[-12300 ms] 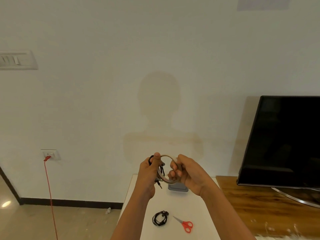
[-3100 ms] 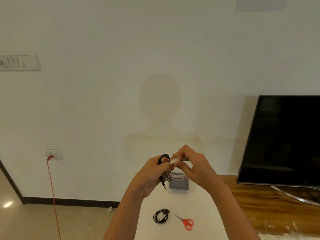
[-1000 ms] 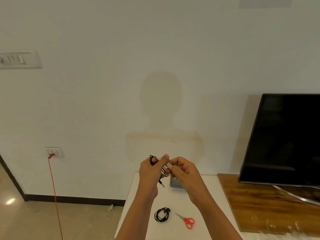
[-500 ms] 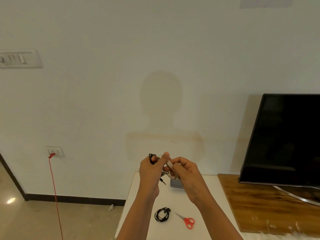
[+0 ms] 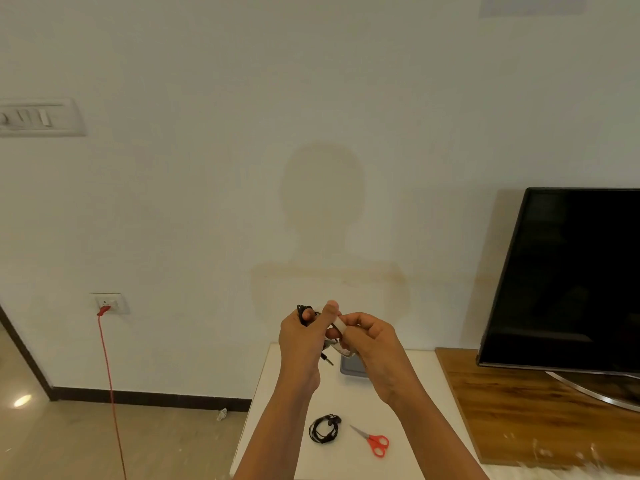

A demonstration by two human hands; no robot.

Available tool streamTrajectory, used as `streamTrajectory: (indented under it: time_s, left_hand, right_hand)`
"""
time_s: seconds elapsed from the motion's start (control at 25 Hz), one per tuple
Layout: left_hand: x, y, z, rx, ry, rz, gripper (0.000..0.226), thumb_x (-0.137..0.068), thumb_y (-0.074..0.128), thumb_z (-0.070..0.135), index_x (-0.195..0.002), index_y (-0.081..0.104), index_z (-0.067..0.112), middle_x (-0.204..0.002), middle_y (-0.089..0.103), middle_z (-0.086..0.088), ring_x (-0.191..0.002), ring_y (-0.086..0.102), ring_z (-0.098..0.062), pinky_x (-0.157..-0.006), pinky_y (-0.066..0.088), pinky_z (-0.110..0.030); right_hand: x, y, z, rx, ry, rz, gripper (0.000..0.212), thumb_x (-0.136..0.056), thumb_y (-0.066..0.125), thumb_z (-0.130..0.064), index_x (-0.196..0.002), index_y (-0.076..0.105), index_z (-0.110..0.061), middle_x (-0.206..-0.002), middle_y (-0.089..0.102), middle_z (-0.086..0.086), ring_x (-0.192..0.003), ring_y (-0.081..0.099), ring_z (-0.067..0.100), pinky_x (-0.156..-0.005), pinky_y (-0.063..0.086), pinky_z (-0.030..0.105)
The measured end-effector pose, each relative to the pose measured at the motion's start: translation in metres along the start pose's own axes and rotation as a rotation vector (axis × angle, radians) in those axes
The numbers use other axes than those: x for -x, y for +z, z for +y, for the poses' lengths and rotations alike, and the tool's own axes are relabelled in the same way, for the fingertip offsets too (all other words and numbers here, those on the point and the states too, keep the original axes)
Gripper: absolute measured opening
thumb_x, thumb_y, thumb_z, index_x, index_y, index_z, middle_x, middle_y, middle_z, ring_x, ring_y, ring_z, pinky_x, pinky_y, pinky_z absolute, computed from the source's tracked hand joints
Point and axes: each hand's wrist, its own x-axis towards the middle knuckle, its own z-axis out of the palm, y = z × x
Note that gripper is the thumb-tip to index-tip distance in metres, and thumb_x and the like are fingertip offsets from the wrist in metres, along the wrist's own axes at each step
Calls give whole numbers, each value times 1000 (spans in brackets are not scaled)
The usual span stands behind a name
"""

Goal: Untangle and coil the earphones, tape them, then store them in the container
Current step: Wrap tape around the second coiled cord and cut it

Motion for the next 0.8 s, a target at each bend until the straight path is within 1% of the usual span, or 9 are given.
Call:
streamTrajectory:
  time_s: [0.16, 0.24, 0.32, 0.4, 0.48, 0.56, 0.68, 0.8]
  left_hand:
    - [-1, 1, 2, 11, 3, 11, 34, -82, 74, 22, -88, 60, -9, -83, 69, -24, -63, 65, -21, -58, 54, -28]
    - [0, 1, 2, 0, 10, 16, 30, -82, 74, 23, -84, 60, -4, -79, 68, -21, -60, 64, -18, -59, 54, -29]
    - [0, 2, 0, -14, 13, 21, 29, -81, 75, 24, -82, 59, 0, -83, 67, -27, -62, 64, -20, -64, 55, -33]
    - [0, 1, -1, -14, 18, 26, 34, -81, 75, 24, -86, 59, -5, -89, 67, -30, -66, 63, -24, -68, 55, -37]
    - [0, 1, -2, -4, 17, 24, 38, -81, 75, 23, -89, 58, -10, -90, 68, -29, -67, 64, -24, -69, 55, -37]
    - [1, 2, -2, 0, 21, 21, 33, -81, 75, 23, -86, 58, -5, -86, 69, -27, -66, 64, -23, -68, 55, -35]
    - [2, 3, -2, -7, 28, 21, 27, -82, 74, 21, -80, 54, 5, -78, 65, -20, -64, 61, -23, -64, 54, -32]
    - [1, 3, -3, -17, 26, 21, 26, -82, 74, 22, -79, 53, 6, -77, 62, -18, -66, 59, -24, -66, 54, -34]
  right_hand:
    - [1, 0, 2, -3, -2, -11, 15, -90, 60, -12, -99, 71, -8, -88, 74, 10, -77, 63, 16, -74, 49, 23]
    - [1, 0, 1, -8, 0, 1, 14, -90, 61, -10, -98, 71, -8, -87, 75, 9, -76, 63, 13, -71, 49, 21]
    - [0, 0, 1, -14, 3, 6, 14, -89, 59, -7, -97, 71, -6, -87, 74, 11, -74, 62, 13, -68, 48, 21]
    - [0, 0, 1, -1, 6, 4, 15, -89, 58, -6, -97, 71, -6, -87, 74, 12, -73, 60, 13, -69, 47, 22]
    - [0, -1, 2, 11, 10, 6, 15, -89, 58, -6, -96, 72, -6, -86, 74, 11, -72, 60, 13, -69, 47, 22]
    - [0, -1, 2, 12, 13, 13, 15, -89, 58, -6, -96, 71, -5, -84, 75, 10, -71, 60, 12, -68, 47, 22]
    - [-1, -2, 2, 13, 12, 24, 14, -89, 59, -6, -96, 71, -4, -80, 75, 8, -66, 60, 8, -66, 48, 20]
    - [0, -3, 2, 27, 13, 14, 15, -88, 59, -5, -96, 72, -5, -80, 75, 8, -67, 60, 9, -68, 47, 22]
